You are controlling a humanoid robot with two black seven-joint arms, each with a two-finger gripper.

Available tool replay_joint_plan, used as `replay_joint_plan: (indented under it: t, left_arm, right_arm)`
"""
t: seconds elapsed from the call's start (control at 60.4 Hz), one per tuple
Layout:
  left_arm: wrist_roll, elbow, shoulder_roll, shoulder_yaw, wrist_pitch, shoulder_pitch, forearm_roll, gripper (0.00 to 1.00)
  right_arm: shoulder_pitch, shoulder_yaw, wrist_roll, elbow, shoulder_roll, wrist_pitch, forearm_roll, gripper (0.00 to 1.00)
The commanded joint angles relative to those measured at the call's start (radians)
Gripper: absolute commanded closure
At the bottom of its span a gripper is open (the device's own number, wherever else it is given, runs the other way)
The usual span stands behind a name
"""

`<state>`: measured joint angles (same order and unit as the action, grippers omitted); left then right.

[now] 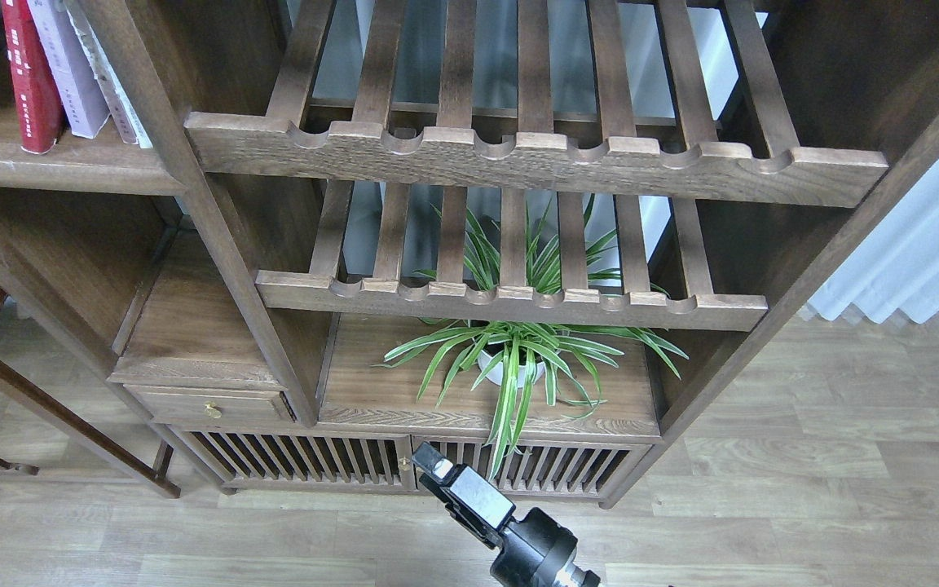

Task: Organize books on shelf

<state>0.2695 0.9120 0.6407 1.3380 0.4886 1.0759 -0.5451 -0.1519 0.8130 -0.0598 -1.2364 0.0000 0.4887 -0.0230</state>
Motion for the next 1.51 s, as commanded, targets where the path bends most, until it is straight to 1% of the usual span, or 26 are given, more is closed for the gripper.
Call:
replay_joint_plan:
  t: [0.0,0.083,0.182,0.298,0.364,0.48,0.629,0.646,0.745,0.878,0.944,0.994,1.06,1.325,1.49]
  left_arm:
    - [0.000,0.018,0.023,0.017,0.000,-0.028,0.062,0.36]
    - [-0.003,0.034,0.059,0.029,0.000,-0.040,0.099,0.36]
    - [-0.003,0.070,0.093,0.033,0.000,-0.089,0.194,0.36]
    - [0.004,0.119,0.151,0.049,0.000,-0.178,0.275,0.37]
    - [-0.003,0.142,0.183,0.061,0.000,-0.226,0.293,0.37]
    - [-0.004,0.179,0.192,0.107,0.000,-0.297,0.343,0.37]
    - [-0.001,0.271,0.195,0.184,0.000,-0.435,0.372,0.37]
    - [-0.001,0.309,0.195,0.219,0.000,-0.491,0.373,0.37]
    - [-0.003,0.379,0.185,0.270,0.000,-0.600,0.382,0.37]
    - [-0.003,0.424,0.185,0.293,0.000,-0.718,0.436,0.37]
    - [-0.003,0.464,0.183,0.305,0.000,-0.795,0.464,0.37]
    - [-0.003,0.487,0.182,0.317,0.000,-0.830,0.476,0.37]
    - [-0.003,0.511,0.171,0.333,0.000,-0.883,0.482,0.37]
    - [0.008,0.616,0.030,0.340,0.000,-1.054,0.476,0.37]
    - [0.019,0.617,-0.081,0.319,0.000,-1.140,0.439,0.37]
  right_arm:
    - [0.000,0.000,0.000,0.000,0.000,0.000,0.000,0.00]
    - [0.000,0.000,0.000,0.000,0.000,0.000,0.001,0.00]
    - [0.000,0.000,0.001,0.002,0.000,0.000,0.000,0.00]
    - [0.000,0.009,0.001,0.002,0.000,0.000,0.001,0.00]
    - [0.000,0.015,0.001,0.002,0.000,0.000,0.001,0.00]
    - [0.003,0.020,0.001,0.002,0.000,0.000,0.006,0.00]
    - [0.006,0.035,0.001,0.002,0.000,0.000,0.008,0.00]
    - [0.006,0.037,0.001,0.000,0.000,0.000,0.009,0.00]
    - [0.008,0.040,0.001,0.000,0.000,0.000,0.014,0.00]
    - [0.011,0.055,0.001,0.000,0.000,0.000,0.015,0.00]
    - [0.011,0.058,0.001,-0.003,0.000,0.000,0.015,0.00]
    - [0.012,0.061,0.001,-0.003,0.000,0.000,0.017,0.00]
    - [0.012,0.066,0.000,-0.003,0.000,0.000,0.018,0.00]
    - [0.012,0.081,0.000,-0.008,0.000,0.000,0.034,0.00]
    - [0.011,0.081,0.000,-0.008,0.000,0.000,0.035,0.00]
